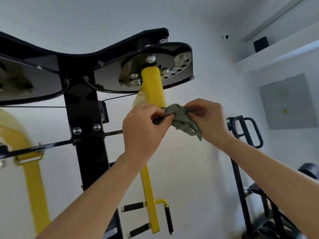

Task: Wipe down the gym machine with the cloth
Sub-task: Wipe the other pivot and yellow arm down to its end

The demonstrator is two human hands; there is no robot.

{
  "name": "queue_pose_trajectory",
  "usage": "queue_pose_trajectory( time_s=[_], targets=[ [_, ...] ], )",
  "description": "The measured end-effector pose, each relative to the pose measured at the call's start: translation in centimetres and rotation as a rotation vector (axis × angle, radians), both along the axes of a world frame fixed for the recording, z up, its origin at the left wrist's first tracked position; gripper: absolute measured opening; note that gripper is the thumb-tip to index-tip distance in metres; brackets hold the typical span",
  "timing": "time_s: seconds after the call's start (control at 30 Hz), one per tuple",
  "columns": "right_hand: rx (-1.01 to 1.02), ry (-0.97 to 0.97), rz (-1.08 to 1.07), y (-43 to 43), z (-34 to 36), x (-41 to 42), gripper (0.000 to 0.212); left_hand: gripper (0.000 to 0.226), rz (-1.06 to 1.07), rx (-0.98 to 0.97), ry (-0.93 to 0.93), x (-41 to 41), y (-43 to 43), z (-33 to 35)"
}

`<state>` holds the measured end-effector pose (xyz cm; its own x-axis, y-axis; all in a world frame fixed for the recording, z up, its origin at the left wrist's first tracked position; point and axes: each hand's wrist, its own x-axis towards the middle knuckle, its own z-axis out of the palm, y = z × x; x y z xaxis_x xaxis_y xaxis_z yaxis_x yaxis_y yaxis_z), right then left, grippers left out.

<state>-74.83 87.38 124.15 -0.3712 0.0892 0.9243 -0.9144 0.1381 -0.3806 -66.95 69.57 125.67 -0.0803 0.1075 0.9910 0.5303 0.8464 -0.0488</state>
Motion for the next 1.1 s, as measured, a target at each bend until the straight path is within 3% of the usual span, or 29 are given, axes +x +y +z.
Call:
queue_pose_trajectory(
  time_s=[0.27,0.43,0.63,0.73,0.77,0.83,0.9,0.97,1.1],
  targets=[
    [0.060,-0.054,0.451,-0.4,0.2,-4.9,0.009,0.019,0.171,0.028,-0.058,0.7,3.3,0.7],
    [0.151,-0.035,0.629,-2.2,1.3,-7.9,0.013,0.018,0.392,-0.029,-0.104,0.7,6.1,2.0],
    [0.032,-0.267,0.958,-2.8,2.0,-9.6,0.017,0.017,0.657,-0.076,-0.321,1.1,8.0,5.5],
    [-0.045,-0.395,1.153,-2.7,2.3,-9.7,0.013,0.013,0.766,-0.105,-0.322,0.9,7.9,6.3],
    [-0.009,-0.423,1.249,-2.4,2.4,-9.6,0.008,0.012,0.786,-0.112,-0.307,0.7,7.8,6.3],
    [0.166,-0.411,1.364,-1.9,2.2,-9.3,0.021,0.009,0.753,-0.108,-0.280,0.5,7.3,6.0],
    [0.293,-0.318,1.341,-1.8,1.9,-9.1,0.034,0.005,0.703,-0.125,-0.255,0.5,6.9,5.4],
    [0.279,-0.281,1.315,-2.0,1.9,-9.2,0.040,0.007,0.646,-0.146,-0.233,0.7,6.4,4.8],
    [0.257,-0.256,1.257,-2.3,2.7,-9.5,0.031,0.014,0.546,-0.153,-0.171,1.2,5.6,3.8]
  ],
)
